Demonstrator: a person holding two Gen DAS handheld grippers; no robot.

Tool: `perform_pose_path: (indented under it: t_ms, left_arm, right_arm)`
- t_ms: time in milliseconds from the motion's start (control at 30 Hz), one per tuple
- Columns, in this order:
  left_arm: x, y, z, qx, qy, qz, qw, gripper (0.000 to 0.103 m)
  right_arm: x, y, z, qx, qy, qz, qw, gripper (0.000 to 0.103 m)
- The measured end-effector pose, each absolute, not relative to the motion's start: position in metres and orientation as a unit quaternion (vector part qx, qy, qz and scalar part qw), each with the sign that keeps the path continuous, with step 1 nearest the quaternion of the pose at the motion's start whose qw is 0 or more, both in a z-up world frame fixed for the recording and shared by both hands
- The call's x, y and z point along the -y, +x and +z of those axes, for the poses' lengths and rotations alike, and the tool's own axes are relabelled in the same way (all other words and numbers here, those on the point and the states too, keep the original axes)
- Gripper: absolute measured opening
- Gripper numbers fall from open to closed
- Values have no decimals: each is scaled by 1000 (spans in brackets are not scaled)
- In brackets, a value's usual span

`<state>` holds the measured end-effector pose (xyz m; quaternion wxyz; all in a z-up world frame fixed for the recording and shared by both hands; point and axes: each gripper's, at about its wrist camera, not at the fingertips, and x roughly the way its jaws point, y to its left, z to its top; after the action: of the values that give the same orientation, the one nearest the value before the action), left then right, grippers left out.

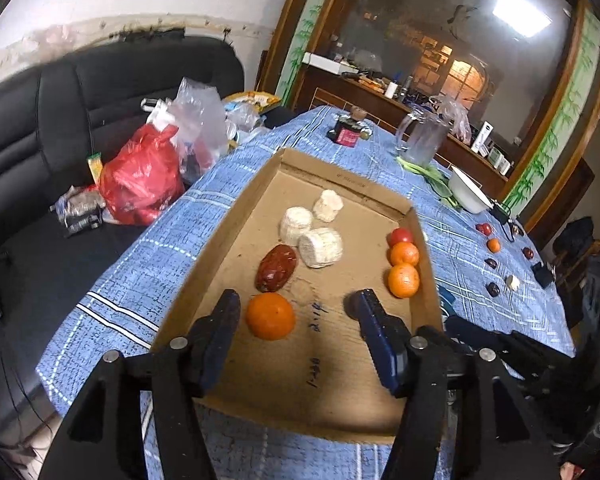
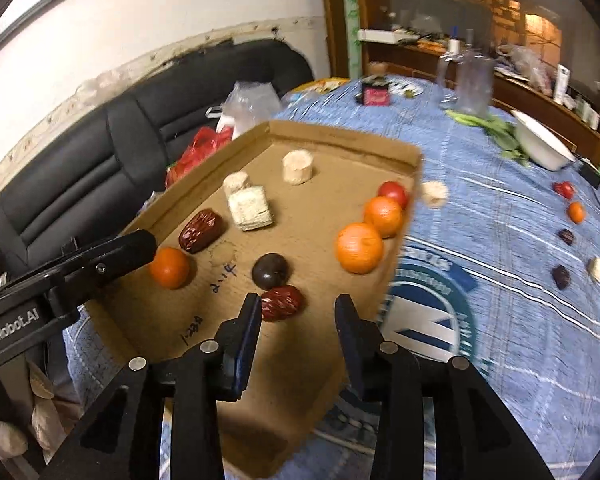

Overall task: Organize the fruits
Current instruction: 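Lower both items into the cardboard tray and open both grippers, then withdraw both tools from the tray toward the remaining items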

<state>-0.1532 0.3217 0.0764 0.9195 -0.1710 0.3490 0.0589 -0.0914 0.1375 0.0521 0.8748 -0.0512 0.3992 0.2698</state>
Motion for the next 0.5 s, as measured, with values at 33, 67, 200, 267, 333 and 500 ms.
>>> perform_pose_path:
  t_ms: [33, 67, 200, 267, 333, 500]
  left_arm:
    - [-313, -155, 81, -346, -158, 58, 923, 70]
    - [-305, -157, 85, -342, -146, 60, 926, 74]
    - [-267, -165, 99, -329, -96, 59, 938, 81]
    - [-245, -169, 104, -325, -71, 54, 942, 82]
    - [-223, -171, 107, -325, -47, 44, 944, 82]
    - [-176, -178, 113, -322, 1, 31, 946, 82]
  right_arm:
    - [-126, -95, 55, -394, -42, 260, 881, 49]
    - [-118, -98, 56, -390, -34, 253, 885, 52]
    - [-70, -108, 60, -381, 10, 215, 899, 54]
    - [-46, -113, 62, -377, 22, 189, 906, 54]
    - [-27, -117, 63, -374, 33, 169, 911, 54]
    - [21, -127, 66, -371, 77, 144, 914, 56]
